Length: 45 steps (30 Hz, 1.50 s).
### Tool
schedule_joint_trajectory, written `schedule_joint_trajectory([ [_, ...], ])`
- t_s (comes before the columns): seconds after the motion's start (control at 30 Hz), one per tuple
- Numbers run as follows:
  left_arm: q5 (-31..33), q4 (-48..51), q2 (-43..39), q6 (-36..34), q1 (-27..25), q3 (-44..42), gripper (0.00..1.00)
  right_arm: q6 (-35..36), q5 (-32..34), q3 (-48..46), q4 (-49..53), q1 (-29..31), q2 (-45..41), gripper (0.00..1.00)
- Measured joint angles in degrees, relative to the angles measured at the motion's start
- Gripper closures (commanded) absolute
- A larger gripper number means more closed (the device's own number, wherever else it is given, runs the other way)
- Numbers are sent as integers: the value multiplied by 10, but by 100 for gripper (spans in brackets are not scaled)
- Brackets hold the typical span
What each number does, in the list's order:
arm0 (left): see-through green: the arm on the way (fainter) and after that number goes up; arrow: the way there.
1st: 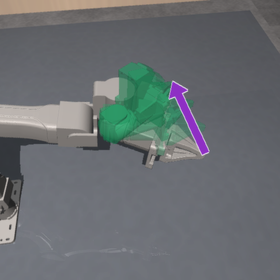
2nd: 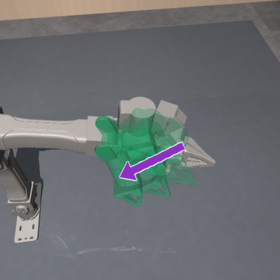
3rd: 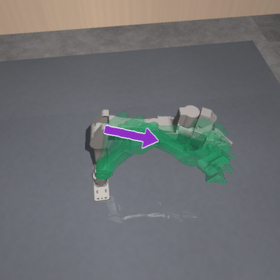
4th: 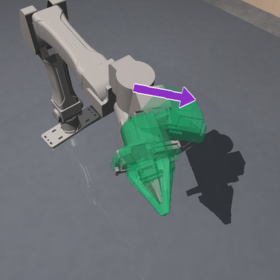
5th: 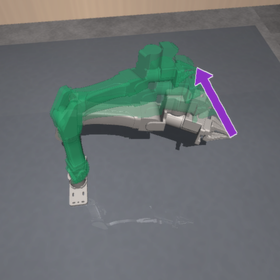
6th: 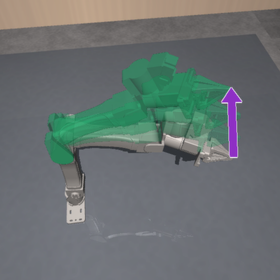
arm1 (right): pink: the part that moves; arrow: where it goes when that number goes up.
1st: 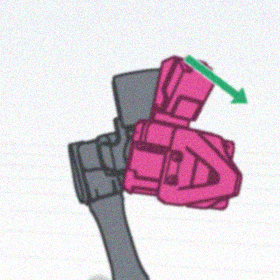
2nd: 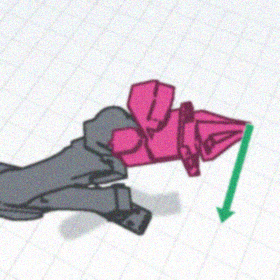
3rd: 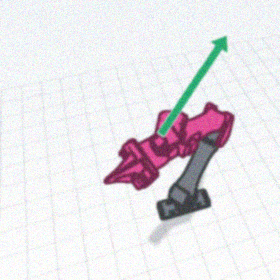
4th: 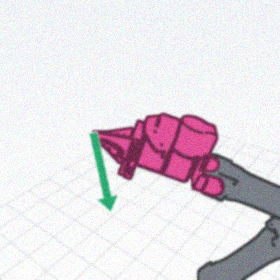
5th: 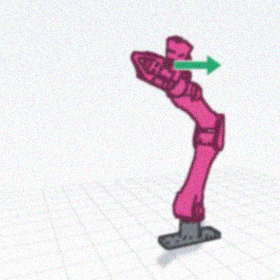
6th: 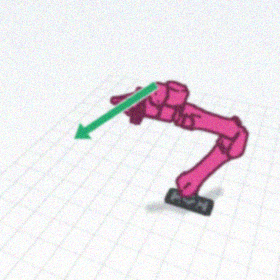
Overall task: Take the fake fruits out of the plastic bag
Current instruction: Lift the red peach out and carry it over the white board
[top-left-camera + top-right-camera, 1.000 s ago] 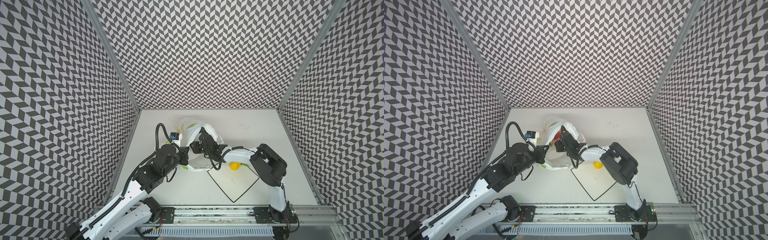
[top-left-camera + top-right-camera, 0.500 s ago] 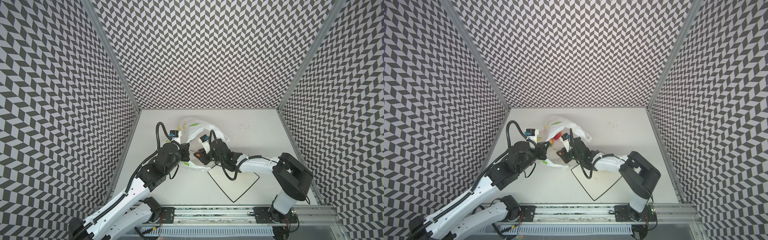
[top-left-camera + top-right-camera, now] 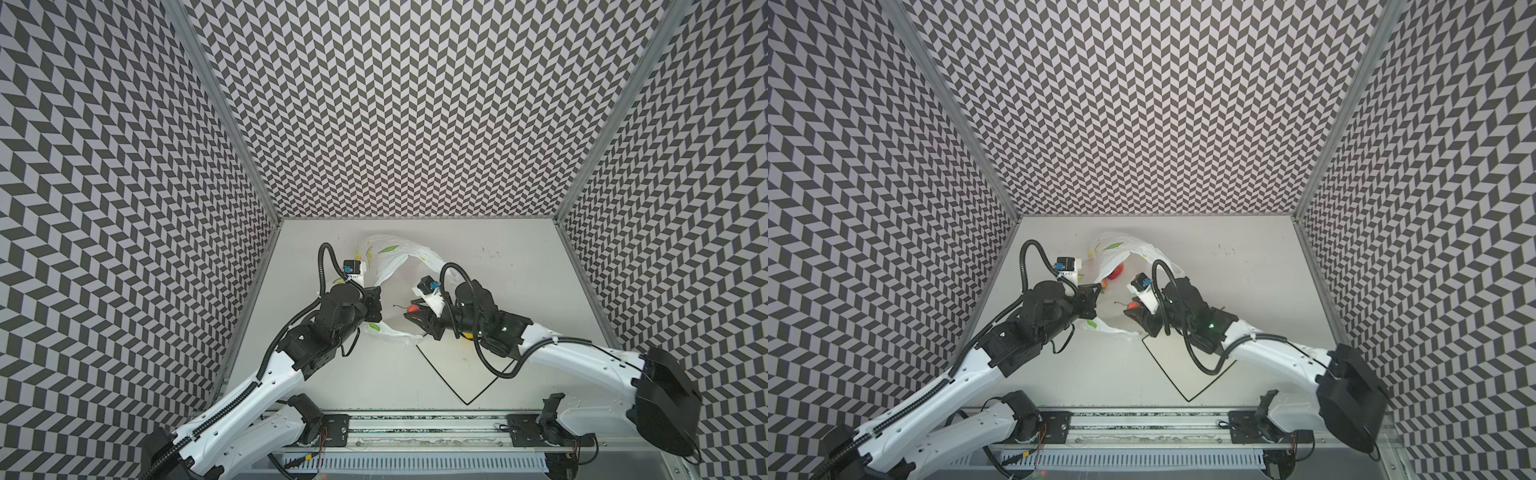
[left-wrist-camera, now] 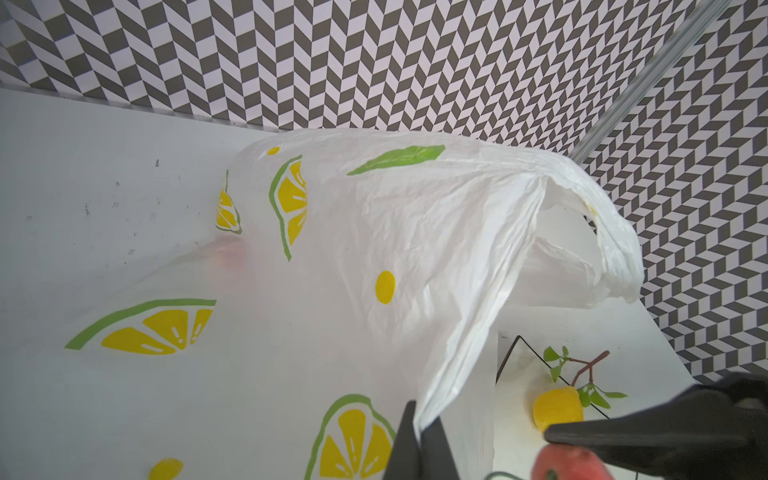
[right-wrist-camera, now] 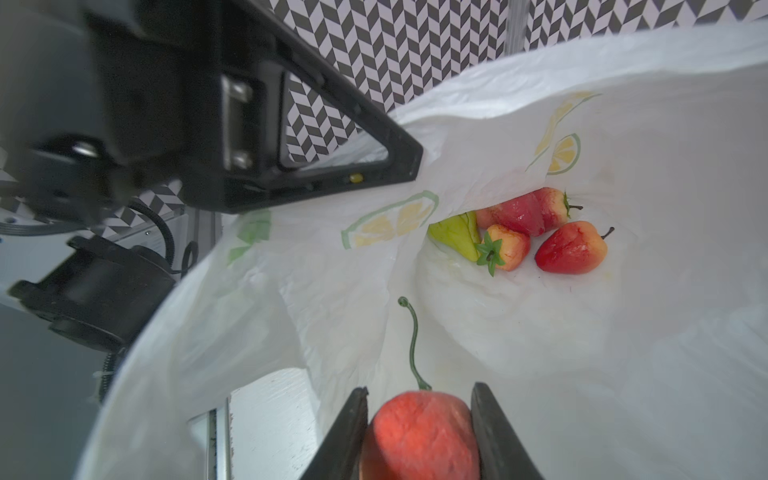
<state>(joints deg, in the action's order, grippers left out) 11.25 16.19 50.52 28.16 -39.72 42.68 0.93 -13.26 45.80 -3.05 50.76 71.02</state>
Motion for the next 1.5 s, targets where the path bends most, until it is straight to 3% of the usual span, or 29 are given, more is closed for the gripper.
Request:
schedule_joint_trajectory([
  [0.3,-2,2,3,0,0,0,100,-165,112,-30,187,1,-171,72],
  [0.57,-2,2,-2,2,0,0,100,-386,260,-75,374,1,-278,73],
  [0.87,-4,2,-4,2,0,0,100,-557,373,-99,515,0,-263,72],
  [1.03,-7,2,-4,2,0,0,100,-580,419,-127,494,-24,-205,72],
  [1.2,-9,2,-4,0,0,0,100,-562,424,-166,414,-44,-170,71],
  [1.5,-11,6,-5,0,0,0,100,-514,402,-189,298,-57,-116,58],
])
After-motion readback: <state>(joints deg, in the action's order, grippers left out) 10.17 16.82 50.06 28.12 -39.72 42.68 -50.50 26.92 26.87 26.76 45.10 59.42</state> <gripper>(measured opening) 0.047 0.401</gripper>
